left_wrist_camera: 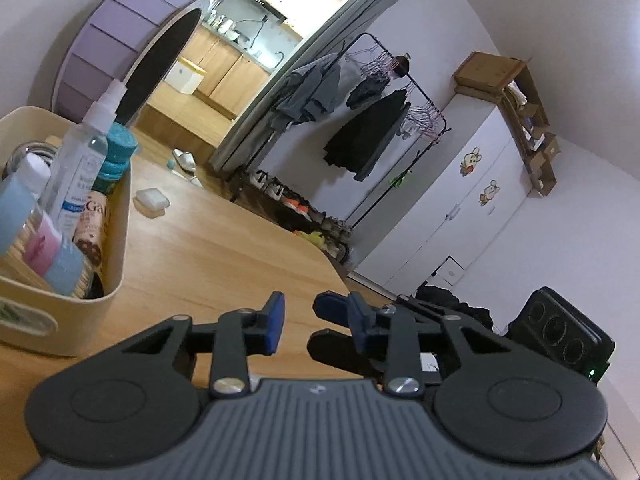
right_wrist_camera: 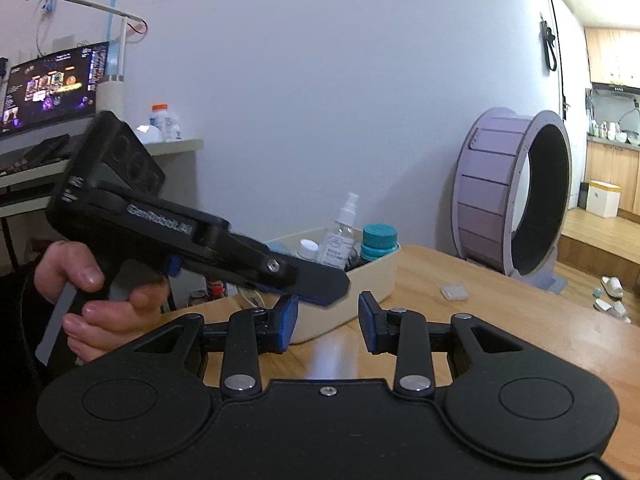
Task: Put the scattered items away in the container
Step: 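Lift the vitamin bottle with the right gripper toward the left gripper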
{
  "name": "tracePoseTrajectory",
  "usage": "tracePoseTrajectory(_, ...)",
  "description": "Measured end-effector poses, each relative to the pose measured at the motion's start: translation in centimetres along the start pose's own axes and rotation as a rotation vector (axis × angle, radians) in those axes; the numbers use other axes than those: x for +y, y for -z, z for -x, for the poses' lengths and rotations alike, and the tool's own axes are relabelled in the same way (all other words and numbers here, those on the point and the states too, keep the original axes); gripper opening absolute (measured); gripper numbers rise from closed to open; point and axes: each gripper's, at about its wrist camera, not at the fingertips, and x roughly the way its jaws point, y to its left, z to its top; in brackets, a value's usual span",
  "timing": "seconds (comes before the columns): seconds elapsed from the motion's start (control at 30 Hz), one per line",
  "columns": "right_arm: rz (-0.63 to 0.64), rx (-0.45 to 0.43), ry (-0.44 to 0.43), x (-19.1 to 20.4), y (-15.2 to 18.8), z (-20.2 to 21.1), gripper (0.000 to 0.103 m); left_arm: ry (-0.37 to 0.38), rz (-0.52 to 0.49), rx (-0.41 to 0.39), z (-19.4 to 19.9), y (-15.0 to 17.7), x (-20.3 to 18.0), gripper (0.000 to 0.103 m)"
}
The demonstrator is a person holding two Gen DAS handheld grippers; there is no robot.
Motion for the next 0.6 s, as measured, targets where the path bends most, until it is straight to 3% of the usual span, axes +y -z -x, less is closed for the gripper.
tracePoseTrajectory(0.2,-0.024,0.046,0.012,-0.5,0.3,0.0,0.033,-0.035,-0.009,-0.032,0.8,-0.4,0.4,0.033)
tracePoseTrajectory(0.47,-0.099,0.187,0.037,-1.4,1.5,-1.0,0.035,-0.091,-0.035,-0.069,2.3,-0.8,0.9,0.036)
tracePoseTrajectory(0.6,-0.121,0.255,0.016,-0.9,2.1,-2.5,0.046,-0.108,-0.039,-0.068,2.6,-0.6,0.9,0.037)
